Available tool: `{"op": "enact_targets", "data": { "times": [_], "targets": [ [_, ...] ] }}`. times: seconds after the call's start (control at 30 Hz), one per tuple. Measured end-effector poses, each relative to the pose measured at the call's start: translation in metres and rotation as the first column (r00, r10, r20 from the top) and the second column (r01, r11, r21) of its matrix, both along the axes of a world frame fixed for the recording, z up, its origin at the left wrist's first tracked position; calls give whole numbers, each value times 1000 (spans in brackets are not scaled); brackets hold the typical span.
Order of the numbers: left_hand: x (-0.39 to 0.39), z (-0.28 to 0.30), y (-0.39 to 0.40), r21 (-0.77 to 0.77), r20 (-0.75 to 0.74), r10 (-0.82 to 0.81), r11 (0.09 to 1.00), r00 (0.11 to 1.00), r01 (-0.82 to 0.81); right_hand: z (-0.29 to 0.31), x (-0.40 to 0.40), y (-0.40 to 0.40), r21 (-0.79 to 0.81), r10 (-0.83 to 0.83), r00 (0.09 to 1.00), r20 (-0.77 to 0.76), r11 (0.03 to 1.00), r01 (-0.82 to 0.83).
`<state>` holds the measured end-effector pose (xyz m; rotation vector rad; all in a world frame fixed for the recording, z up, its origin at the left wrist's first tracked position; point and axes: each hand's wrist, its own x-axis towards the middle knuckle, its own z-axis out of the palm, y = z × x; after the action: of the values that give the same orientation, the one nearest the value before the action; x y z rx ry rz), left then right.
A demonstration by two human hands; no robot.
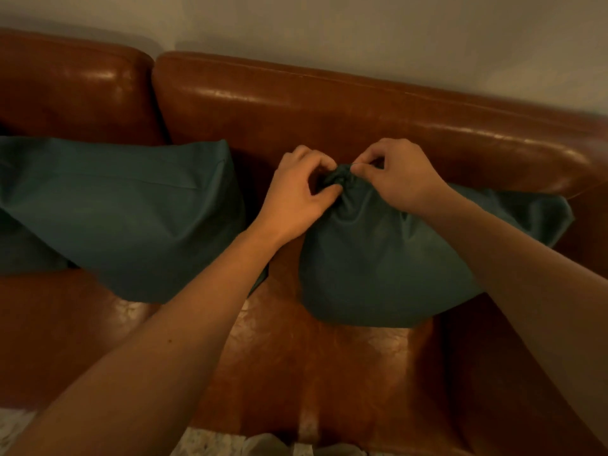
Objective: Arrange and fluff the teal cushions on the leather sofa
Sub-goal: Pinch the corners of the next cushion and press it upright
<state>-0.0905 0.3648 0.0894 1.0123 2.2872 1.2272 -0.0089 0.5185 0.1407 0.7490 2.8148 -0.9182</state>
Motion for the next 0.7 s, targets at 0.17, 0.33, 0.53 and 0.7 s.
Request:
{"op": "enact_targets", "data": {
  "times": [0.17,0.33,0.53,0.7],
  "targets": [
    [1,1,2,17,-79,38,999,996,-37,-1,3,-2,-148,-27,1000,-9,989,25],
    [-17,1,0,97,413,64,989,908,-113,-11,12,-3,-264,-114,990,-87,960,87],
    [-15,8,9,120,667,24,983,744,-140,-16,21,-8,-247,-128,982,-141,965,90],
    [4,13,6,-43,310,337,939,889,-341,-18,15,-9,-172,-141,976,-167,979,112]
  ]
}}
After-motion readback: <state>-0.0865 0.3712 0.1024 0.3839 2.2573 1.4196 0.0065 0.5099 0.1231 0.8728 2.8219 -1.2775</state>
